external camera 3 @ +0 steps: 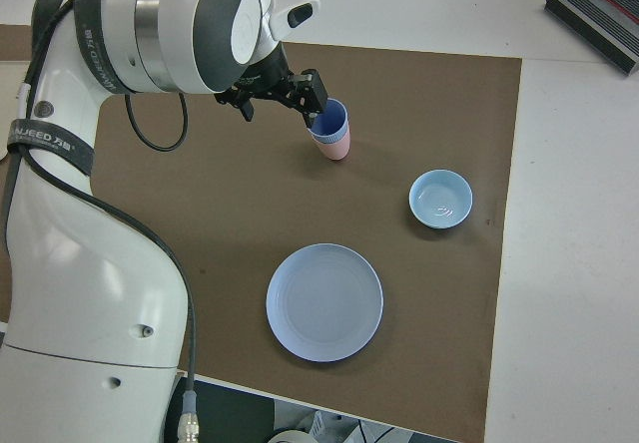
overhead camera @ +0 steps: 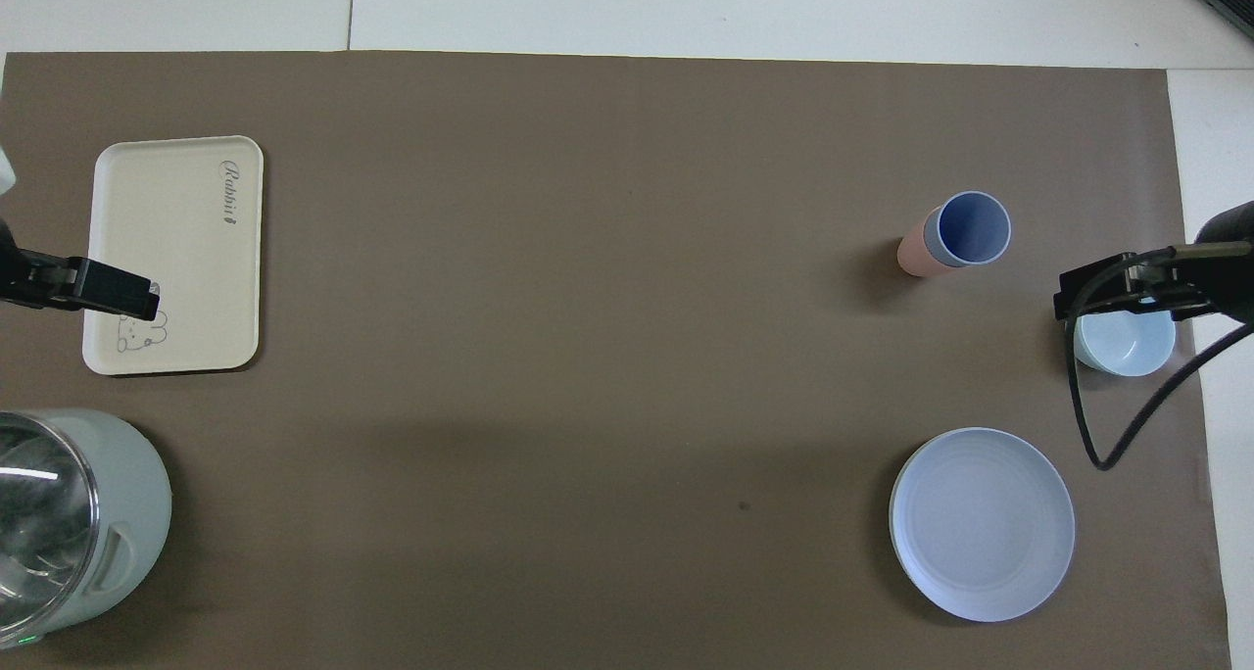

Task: Place cup on tray
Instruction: 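Raise the right gripper from the light-blue bowl and open it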

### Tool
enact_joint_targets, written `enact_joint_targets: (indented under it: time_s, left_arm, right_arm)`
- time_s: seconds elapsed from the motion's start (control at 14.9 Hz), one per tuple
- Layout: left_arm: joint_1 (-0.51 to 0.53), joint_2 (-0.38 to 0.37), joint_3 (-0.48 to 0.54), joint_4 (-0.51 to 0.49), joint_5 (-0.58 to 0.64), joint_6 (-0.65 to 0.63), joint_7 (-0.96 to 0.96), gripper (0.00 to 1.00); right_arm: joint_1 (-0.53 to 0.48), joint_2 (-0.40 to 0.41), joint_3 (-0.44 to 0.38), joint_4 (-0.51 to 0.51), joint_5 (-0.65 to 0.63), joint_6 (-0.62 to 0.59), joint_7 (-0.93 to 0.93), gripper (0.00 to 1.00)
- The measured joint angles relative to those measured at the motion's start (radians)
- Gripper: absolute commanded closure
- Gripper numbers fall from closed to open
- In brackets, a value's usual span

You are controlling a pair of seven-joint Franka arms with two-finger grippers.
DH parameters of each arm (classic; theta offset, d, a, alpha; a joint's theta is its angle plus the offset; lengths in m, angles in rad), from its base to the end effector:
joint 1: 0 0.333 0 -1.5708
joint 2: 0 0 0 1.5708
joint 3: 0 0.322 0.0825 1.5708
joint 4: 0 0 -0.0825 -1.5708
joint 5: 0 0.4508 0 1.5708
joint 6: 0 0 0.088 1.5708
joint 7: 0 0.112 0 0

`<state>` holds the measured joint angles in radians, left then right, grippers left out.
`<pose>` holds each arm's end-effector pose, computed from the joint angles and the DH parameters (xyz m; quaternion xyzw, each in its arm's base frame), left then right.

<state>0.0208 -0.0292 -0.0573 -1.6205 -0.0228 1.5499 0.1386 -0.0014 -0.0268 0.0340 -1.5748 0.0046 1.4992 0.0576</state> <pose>0.6082 -0.0253 0.6150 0.9959 -0.0874 -0.0202 0.0116 0.6047 0.0205 0.6337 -0.9996 0.0124 0.0245 0.0007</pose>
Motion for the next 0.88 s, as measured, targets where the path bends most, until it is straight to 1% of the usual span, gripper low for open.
enact_joint_targets:
  time_s: [0.67,0.88]
  left_arm:
    - [0.0,0.0,0.0,0.0,0.0,0.0,0.0,0.0]
    - [0.0,0.0,0.0,0.0,0.0,0.0,0.0,0.0]
  right_arm:
    - [-0.001,-0.012,0.0,0.004,0.0,-0.001,0.001,0.0]
    - [-0.001,-0.019,0.0,0.004,0.0,-0.021,-0.001,0.01]
